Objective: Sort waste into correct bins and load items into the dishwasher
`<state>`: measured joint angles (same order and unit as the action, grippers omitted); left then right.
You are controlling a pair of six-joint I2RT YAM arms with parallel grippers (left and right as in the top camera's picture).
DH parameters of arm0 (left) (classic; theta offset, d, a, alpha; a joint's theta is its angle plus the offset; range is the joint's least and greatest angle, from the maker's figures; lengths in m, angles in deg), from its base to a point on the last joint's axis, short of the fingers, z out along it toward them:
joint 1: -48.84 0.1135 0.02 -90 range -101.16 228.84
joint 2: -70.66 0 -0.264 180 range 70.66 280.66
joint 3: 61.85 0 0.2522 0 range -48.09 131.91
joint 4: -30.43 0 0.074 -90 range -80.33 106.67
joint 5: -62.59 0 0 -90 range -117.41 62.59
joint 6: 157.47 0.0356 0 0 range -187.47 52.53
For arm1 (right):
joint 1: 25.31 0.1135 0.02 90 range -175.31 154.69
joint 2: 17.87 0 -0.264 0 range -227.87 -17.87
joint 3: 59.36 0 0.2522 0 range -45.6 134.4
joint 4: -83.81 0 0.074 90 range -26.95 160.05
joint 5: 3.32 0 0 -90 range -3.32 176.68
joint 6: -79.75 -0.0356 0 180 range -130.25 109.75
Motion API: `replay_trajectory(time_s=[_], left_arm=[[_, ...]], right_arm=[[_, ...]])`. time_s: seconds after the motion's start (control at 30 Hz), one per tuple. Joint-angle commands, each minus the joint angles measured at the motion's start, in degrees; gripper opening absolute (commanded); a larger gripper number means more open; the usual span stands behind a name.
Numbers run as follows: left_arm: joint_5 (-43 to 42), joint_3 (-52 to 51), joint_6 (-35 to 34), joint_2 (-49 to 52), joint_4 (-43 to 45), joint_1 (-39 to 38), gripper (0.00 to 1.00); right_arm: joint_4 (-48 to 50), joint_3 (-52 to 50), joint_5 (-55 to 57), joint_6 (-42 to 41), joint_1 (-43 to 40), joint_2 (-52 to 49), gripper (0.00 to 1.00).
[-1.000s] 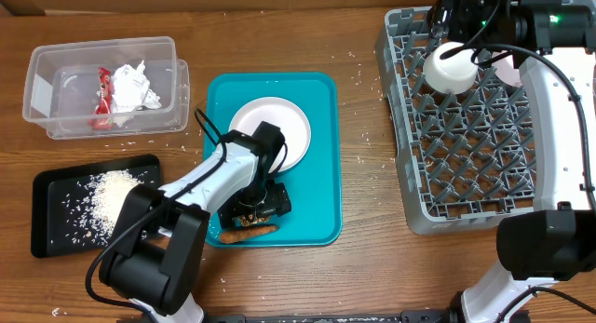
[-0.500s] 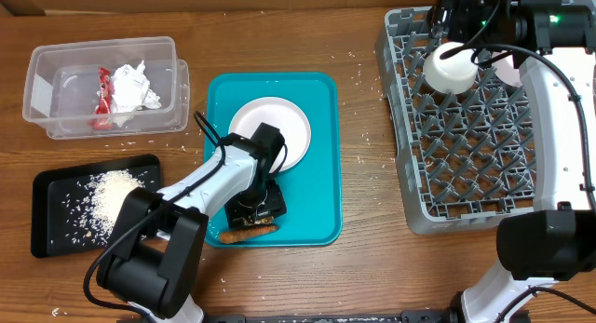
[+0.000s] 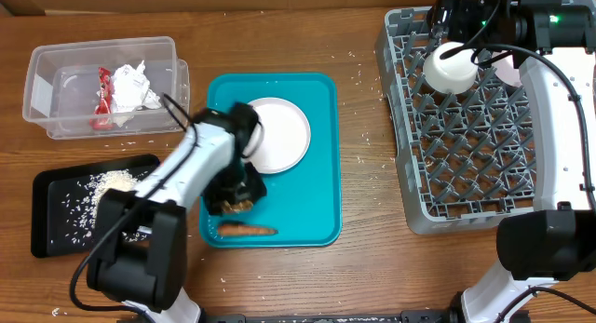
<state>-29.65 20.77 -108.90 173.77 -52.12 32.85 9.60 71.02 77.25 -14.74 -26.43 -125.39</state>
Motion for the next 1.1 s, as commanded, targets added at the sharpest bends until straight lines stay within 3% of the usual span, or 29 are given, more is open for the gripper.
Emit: replay_trajectory(time_s=[0.0, 0.37, 0.57, 0.8, 1.07], left_arm=[[1.5, 5.1, 4.5, -3.4, -2.4, 6.9, 0.74], [6.0, 7.8, 6.9, -7.6, -3.6, 29.8, 0.75], [0.5, 7.8, 10.5, -7.6, -1.7, 37.8, 0.73], [-11.4, 7.7, 19.5, -7.6, -1.6, 34.6, 0.74], [-7.0, 3.1, 19.2, -7.5, 3.8, 20.0, 0.83]], right_arm=[[0.4, -0.1, 0.4, -0.3, -0.2, 0.0, 1.00], [0.4, -0.1, 0.4, -0.3, -0.2, 0.0, 1.00], [0.4, -0.1, 0.4, -0.3, -0.2, 0.0, 1.00], [0.4, -0.1, 0.4, -0.3, -0.2, 0.0, 1.00], [0.4, -0.1, 0.4, -0.3, -0.2, 0.0, 1.00]])
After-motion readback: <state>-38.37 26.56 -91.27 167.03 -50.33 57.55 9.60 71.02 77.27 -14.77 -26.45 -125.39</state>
